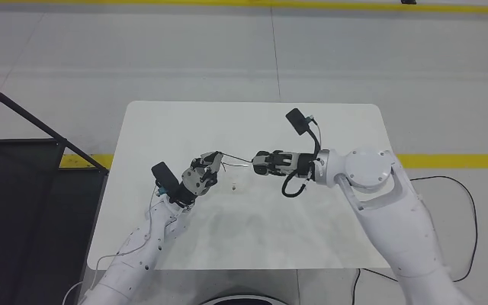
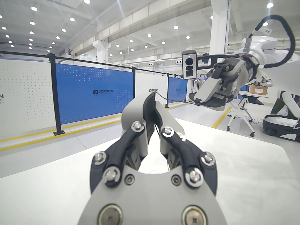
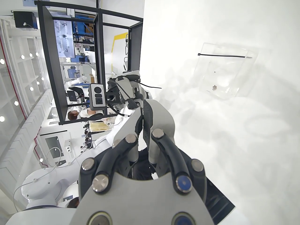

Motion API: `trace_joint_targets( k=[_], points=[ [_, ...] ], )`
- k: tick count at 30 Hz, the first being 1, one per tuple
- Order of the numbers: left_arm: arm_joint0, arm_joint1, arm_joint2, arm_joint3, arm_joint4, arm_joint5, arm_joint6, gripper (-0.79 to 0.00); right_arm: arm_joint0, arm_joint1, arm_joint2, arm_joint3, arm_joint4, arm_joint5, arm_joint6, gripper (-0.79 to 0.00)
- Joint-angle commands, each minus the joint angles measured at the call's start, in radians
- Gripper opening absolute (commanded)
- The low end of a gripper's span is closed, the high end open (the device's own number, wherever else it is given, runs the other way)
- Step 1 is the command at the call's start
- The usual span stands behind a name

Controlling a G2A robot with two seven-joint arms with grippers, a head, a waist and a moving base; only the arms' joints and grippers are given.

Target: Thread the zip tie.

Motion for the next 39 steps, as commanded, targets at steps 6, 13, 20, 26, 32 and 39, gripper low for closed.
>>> trace_joint_targets(
  k=[6,13,20,26,32,39],
  points=[
    [0.0,0.0,0.0,0.0,0.0,0.0,0.0,-0.785,0.003,0.003,-0.005,-0.001,-0.004,0.004,0.006,-0.785],
    [0.0,0.0,0.0,0.0,0.0,0.0,0.0,-0.785,0.005,0.006,-0.009,-0.001,-0.003,0.004,0.006,-0.785],
    [0.0,0.0,0.0,0.0,0.0,0.0,0.0,-0.785,0.013,0.007,-0.011,0.007,0.008,0.007,0.005,-0.785],
    [0.0,0.0,0.0,0.0,0.0,0.0,0.0,-0.785,0.015,0.009,-0.013,0.009,0.012,0.004,0.004,-0.785],
    [0.0,0.0,0.0,0.0,0.0,0.0,0.0,-0.785,0.016,0.011,-0.015,0.009,0.015,0.004,0.003,-0.785],
    [0.0,0.0,0.0,0.0,0.0,0.0,0.0,-0.785,0.024,0.011,-0.023,0.014,0.019,0.007,0.005,-0.785]
  ],
)
